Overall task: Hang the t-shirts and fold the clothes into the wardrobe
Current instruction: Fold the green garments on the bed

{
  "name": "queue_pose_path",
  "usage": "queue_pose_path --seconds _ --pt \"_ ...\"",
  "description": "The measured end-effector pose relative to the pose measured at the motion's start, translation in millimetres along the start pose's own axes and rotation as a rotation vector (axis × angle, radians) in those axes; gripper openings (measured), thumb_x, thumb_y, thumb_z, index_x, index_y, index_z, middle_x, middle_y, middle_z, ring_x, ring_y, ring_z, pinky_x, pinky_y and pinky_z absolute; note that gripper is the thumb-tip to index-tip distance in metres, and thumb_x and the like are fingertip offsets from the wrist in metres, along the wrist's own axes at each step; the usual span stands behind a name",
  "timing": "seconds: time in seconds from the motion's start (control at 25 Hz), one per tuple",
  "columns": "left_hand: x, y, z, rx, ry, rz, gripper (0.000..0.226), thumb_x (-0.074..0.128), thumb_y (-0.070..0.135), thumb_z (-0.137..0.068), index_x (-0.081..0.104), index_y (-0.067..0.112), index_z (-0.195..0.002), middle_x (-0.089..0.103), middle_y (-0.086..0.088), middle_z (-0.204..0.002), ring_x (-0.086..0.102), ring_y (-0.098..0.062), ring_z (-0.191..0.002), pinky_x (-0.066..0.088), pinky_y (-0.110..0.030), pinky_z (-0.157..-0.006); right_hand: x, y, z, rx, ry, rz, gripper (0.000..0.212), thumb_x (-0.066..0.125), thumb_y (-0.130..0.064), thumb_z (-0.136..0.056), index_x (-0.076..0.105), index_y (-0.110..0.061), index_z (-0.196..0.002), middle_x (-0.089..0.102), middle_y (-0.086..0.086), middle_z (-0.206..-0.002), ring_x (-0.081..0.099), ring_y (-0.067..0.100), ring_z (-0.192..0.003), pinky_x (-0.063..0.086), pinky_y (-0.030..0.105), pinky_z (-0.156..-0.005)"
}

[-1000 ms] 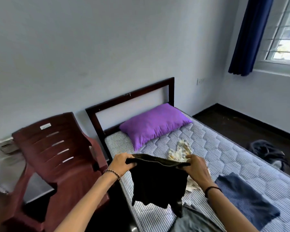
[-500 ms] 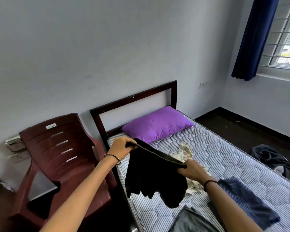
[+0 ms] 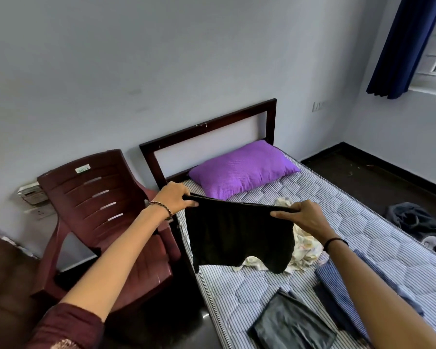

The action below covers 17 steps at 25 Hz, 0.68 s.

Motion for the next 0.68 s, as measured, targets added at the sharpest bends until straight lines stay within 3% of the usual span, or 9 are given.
queue_pose_path --seconds 0.16,0.24,0.32,0.4,0.52,0.68 --pt "8 2 -6 0.102 0.022 0.013 0.024 0.075 0.029 -0.086 0.070 0.006 -0.088 0.065 -0.008 -0.086 0.059 -0.024 -0.083 0.037 -0.027 -0.070 -1 0 -6 -0.045 -0.089 0.040 0.061 0.091 -0.052 -0.064 0.064 0.003 -0.063 0.048 0.002 -0.050 0.041 0.006 -0.047 0.033 0.014 -0.045" --pt "9 4 -9 0.185 0.017 0.024 0.014 0.075 0.013 -0.085 0.067 0.001 -0.088 0.064 -0.008 -0.086 0.062 -0.028 -0.087 0.041 -0.027 -0.073 1 3 -8 -0.072 -0.152 0.100 0.053 0.091 -0.049 -0.066 0.070 -0.001 -0.066 0.058 0.013 -0.057 0.044 0.005 -0.048 0.035 0.014 -0.046" --pt "9 6 -11 0.280 -0.006 0.004 0.008 0.071 0.000 -0.083 0.065 -0.001 -0.088 0.064 -0.010 -0.088 0.062 -0.028 -0.088 0.046 -0.032 -0.078 3 7 -9 -0.104 -0.189 0.120 0.046 0.091 -0.050 -0.066 0.073 -0.008 -0.066 0.066 0.012 -0.063 0.048 0.004 -0.050 0.036 0.014 -0.046" --pt "10 6 -14 0.339 -0.045 -0.030 0.010 0.068 -0.005 -0.082 0.065 -0.001 -0.091 0.063 -0.014 -0.091 0.060 -0.027 -0.089 0.048 -0.036 -0.082 3 11 -9 -0.099 -0.204 0.110 0.043 0.092 -0.049 -0.066 0.073 -0.010 -0.068 0.062 0.003 -0.058 0.048 0.001 -0.049 0.035 0.013 -0.046" --pt "14 5 -18 0.380 -0.087 -0.066 0.017 0.064 -0.007 -0.085 0.069 0.003 -0.098 0.063 -0.011 -0.095 0.058 -0.022 -0.091 0.046 -0.032 -0.082 5 15 -6 -0.096 -0.271 0.103 0.032 0.093 -0.039 -0.070 0.070 -0.016 -0.072 0.055 -0.012 -0.056 0.050 -0.002 -0.051 0.039 0.012 -0.049" --pt "18 8 -19 0.405 -0.166 -0.165 0.030 0.058 -0.012 -0.085 0.075 0.009 -0.098 0.053 -0.003 -0.088 0.054 -0.021 -0.085 0.048 -0.037 -0.077 7 19 -8 -0.120 -0.396 0.188 0.012 0.084 -0.031 -0.083 0.074 -0.025 -0.084 0.071 0.002 -0.079 0.066 0.017 -0.075 0.046 0.014 -0.061"
Point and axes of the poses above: each hand's wrist, its own z-axis away from the middle knuckle, its own x-axis out of the palm, y = z × x, the point moved 1 cm from there along -z, towards the middle knuckle
